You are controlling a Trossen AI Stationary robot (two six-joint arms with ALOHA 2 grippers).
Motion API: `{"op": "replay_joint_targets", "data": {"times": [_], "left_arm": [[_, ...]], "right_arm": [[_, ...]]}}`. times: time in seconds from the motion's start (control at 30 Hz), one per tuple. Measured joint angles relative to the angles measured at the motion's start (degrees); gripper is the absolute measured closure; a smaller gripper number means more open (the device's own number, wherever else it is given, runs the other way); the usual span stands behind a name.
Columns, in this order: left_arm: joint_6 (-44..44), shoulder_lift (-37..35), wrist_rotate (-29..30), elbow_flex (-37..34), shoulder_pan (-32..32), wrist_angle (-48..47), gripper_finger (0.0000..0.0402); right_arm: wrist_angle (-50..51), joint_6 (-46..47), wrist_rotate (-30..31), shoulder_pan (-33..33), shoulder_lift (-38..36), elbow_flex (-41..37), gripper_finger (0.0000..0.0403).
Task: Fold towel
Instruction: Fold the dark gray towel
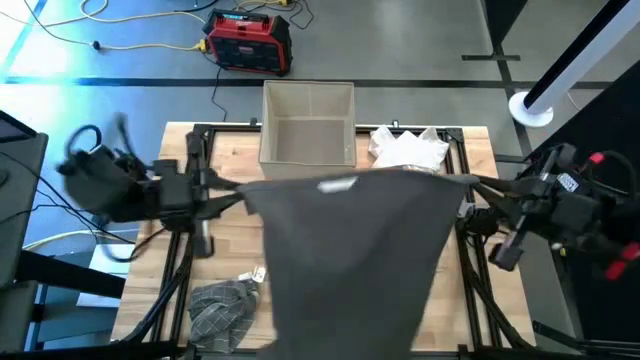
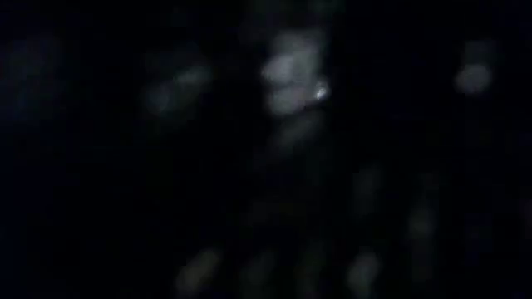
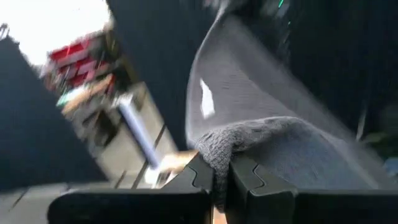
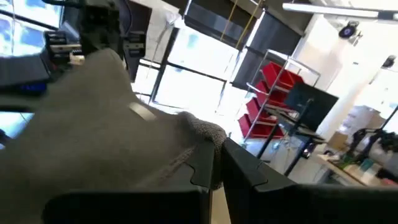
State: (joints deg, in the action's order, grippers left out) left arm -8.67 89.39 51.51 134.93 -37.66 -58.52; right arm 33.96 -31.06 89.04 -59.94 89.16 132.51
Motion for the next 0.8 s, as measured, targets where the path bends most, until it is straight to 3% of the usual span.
{"op": "replay_joint_targets", "data": {"times": [0.2, 0.23, 0.4, 0.5, 0.63, 0.8], "left_arm": [[12.96, 0.19, 2.15, -1.38, 5.92, -22.28, 0.0401], [13.63, 0.06, 2.19, -2.08, 6.96, -23.87, 0.0401], [16.29, -0.64, 2.14, -5.76, 12.12, -30.82, 0.0401], [12.12, -1.23, 1.52, -6.86, 15.7, -30.42, 0.0401], [10.54, -2.04, 0.22, -7.9, 20.97, -30.72, 0.0401], [11.82, -2.81, -4.96, -11.61, 25.92, -31.25, 0.0401]], "right_arm": [[42.37, 45.57, 0.28, 2.05, -0.87, 0.0, 0.0397], [44.62, 48.72, -0.29, 2.64, -1.25, -0.98, 0.0397], [46.68, 56.52, -3.48, 6.02, -3.72, -7.39, 0.0397], [49.7, 56.85, -4.6, 9.55, -5.26, -11.15, 0.0397], [55.83, 65.57, -9.89, 14.74, -7.84, -16.2, 0.0397], [56.14, 67.4, -17.51, 20.33, -12.44, -26.79, 0.0397]]}}
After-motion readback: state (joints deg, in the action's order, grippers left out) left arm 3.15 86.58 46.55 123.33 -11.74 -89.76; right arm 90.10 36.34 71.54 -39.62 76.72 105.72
